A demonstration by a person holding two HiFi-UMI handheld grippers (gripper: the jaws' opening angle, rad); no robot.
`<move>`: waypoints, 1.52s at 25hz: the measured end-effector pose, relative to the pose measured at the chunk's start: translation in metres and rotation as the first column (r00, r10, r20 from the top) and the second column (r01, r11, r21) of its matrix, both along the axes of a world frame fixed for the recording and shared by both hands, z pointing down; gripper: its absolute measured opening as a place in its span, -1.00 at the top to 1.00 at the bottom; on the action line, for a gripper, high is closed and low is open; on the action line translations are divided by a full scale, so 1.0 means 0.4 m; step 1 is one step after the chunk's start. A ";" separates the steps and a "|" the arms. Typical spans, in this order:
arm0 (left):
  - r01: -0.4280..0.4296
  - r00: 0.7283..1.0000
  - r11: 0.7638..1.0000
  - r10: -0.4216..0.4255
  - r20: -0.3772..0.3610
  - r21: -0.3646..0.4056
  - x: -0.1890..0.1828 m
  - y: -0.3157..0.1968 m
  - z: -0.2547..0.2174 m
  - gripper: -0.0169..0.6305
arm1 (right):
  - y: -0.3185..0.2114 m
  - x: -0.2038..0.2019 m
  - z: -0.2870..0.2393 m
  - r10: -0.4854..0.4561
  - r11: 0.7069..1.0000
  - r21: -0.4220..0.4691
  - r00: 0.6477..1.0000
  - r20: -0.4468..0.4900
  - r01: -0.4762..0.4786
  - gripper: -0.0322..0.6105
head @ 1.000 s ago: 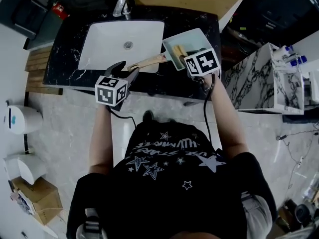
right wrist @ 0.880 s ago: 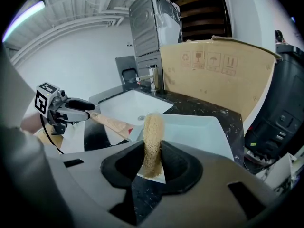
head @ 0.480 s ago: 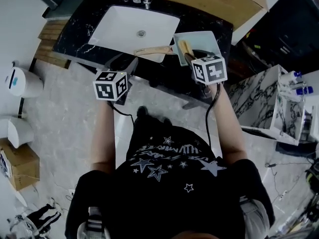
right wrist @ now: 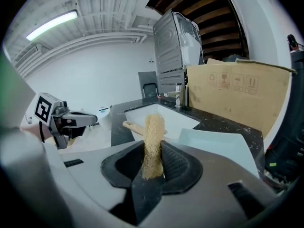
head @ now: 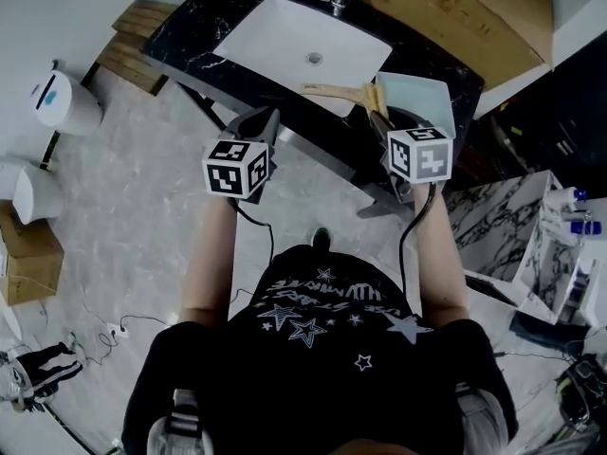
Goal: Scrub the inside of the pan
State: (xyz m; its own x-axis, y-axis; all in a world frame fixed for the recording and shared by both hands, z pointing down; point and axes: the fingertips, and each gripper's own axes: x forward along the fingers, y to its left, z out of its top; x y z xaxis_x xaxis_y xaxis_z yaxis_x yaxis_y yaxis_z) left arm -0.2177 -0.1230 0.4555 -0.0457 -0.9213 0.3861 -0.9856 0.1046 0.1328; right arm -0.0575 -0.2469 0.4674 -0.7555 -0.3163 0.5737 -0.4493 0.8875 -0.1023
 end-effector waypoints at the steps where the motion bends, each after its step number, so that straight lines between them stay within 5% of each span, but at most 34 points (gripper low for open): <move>1: 0.003 1.000 1.000 -0.003 -0.004 -0.001 0.002 0.012 0.006 0.91 | 0.013 -0.005 0.000 -0.009 1.000 0.003 1.000 -0.003 0.009 0.57; 11: -0.021 1.000 1.000 0.021 -0.013 -0.001 0.020 0.158 -0.001 0.92 | 0.155 -0.022 0.000 -0.012 1.000 -0.001 1.000 -0.003 0.012 0.58; 29: -0.051 0.999 0.999 0.051 0.014 0.002 0.221 0.445 -0.032 0.92 | 0.434 0.156 0.003 0.010 1.000 -0.022 1.000 0.022 -0.009 0.58; 38: -0.050 0.999 0.998 0.050 0.020 0.022 0.253 0.557 -0.054 0.92 | 0.555 0.156 -0.031 -0.021 1.000 0.003 0.999 0.041 0.021 0.58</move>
